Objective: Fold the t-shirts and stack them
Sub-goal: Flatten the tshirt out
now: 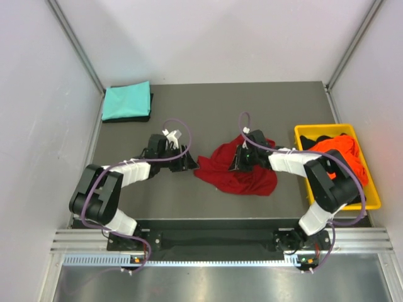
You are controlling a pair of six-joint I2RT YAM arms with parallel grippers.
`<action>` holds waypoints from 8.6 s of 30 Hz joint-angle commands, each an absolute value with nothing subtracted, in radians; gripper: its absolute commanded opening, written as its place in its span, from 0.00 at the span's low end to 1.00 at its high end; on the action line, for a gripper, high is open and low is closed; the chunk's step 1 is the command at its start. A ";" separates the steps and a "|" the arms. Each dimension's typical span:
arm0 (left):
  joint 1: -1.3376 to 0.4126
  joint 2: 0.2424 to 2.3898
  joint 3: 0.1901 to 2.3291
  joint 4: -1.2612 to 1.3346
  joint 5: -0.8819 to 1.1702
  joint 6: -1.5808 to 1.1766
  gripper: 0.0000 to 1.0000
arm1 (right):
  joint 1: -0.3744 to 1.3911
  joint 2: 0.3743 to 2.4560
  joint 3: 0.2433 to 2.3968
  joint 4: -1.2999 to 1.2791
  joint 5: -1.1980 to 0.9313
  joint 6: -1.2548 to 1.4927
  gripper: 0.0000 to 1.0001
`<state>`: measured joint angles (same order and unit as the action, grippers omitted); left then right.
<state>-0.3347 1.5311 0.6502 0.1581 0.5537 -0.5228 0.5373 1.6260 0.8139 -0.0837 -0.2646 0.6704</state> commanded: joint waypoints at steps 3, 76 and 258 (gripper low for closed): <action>-0.333 1.539 0.638 0.230 0.546 -0.492 0.61 | 0.433 1.693 0.827 -0.038 -0.282 0.621 0.17; -0.480 1.549 0.517 0.627 0.388 -0.528 0.55 | 0.186 1.091 0.769 -0.384 -0.113 0.575 0.61; -0.104 0.786 0.956 -0.774 0.175 -0.473 0.00 | 0.229 1.055 0.686 -0.234 -0.190 0.571 0.17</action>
<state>-0.1101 0.8444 1.0252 -0.7139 0.2623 -0.5373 0.1967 1.1286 0.7742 -0.2401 -0.1707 0.5171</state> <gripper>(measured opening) 0.014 0.149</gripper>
